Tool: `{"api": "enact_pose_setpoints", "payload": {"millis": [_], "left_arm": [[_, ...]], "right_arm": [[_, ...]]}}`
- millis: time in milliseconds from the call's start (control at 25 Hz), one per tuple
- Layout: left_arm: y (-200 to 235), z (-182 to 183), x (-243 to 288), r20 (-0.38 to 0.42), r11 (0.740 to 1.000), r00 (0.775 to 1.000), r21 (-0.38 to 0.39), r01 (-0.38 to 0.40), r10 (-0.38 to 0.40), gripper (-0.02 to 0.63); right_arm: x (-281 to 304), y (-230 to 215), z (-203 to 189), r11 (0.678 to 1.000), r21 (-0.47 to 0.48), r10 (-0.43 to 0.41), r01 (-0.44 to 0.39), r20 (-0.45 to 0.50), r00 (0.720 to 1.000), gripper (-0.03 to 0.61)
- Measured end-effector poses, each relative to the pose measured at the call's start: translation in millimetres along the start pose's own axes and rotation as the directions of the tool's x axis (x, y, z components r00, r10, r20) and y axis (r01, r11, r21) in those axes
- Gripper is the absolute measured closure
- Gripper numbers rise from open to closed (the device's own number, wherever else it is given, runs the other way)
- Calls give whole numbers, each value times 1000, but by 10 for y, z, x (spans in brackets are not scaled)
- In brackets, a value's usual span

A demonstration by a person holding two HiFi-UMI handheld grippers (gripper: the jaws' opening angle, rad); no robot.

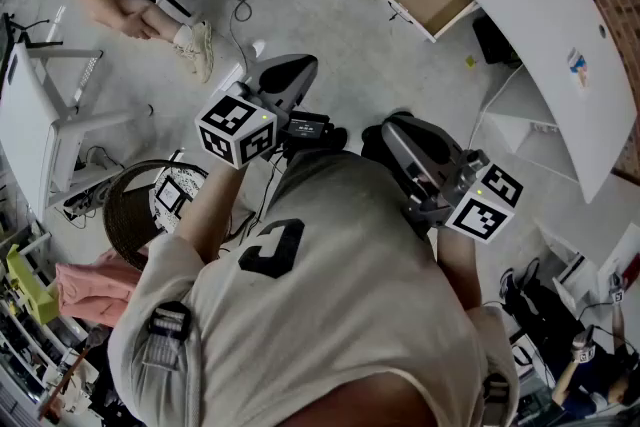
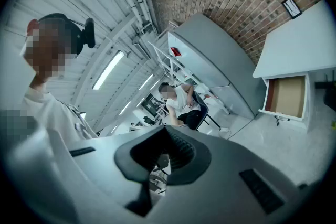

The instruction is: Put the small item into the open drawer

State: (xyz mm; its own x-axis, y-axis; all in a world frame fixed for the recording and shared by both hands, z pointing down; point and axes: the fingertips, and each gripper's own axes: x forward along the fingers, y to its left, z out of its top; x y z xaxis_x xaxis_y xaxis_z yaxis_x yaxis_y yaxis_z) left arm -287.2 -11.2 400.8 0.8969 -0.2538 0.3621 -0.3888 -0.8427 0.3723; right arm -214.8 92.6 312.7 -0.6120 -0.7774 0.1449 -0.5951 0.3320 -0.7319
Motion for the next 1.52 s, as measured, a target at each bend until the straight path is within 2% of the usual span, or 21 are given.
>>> {"api": "enact_pose_setpoints", "payload": {"millis": [160, 280, 360, 600, 760, 920, 1240, 1520], "left_arm": [[234, 78, -71, 13, 999, 1000, 37, -14, 14, 607], [170, 133, -39, -2, 988, 1000, 156, 0, 0, 607], [64, 106, -3, -17, 978, 1000, 205, 29, -27, 607], [-363, 0, 247, -41, 977, 985, 133, 169, -165, 607], [-847, -82, 469, -97, 948, 956, 138, 288, -277, 607], [-1393, -106, 729, -123, 920, 932, 158, 358, -341, 607], [-2158, -101, 1121, -155, 891, 913, 209, 403, -377, 607], [-2805, -254, 1395, -201, 873, 901, 238, 426, -385, 607]], "right_arm": [[1, 45, -11, 999, -28, -22, 22, 9, 1000, 574], [57, 95, -29, 998, -58, -24, 24, -7, 1000, 574], [60, 122, -49, 996, -83, -34, 32, -21, 999, 574], [-161, 113, -51, 991, -98, -85, 87, 28, 996, 574], [-341, 59, -39, 992, -93, -75, 80, 59, 995, 574], [-714, -27, 17, 991, -86, -90, 98, 94, 991, 573], [-1473, -209, 114, 989, -55, -121, 134, 182, 976, 572], [-2118, -316, 111, 992, -43, -106, 119, 230, 967, 572]]}}
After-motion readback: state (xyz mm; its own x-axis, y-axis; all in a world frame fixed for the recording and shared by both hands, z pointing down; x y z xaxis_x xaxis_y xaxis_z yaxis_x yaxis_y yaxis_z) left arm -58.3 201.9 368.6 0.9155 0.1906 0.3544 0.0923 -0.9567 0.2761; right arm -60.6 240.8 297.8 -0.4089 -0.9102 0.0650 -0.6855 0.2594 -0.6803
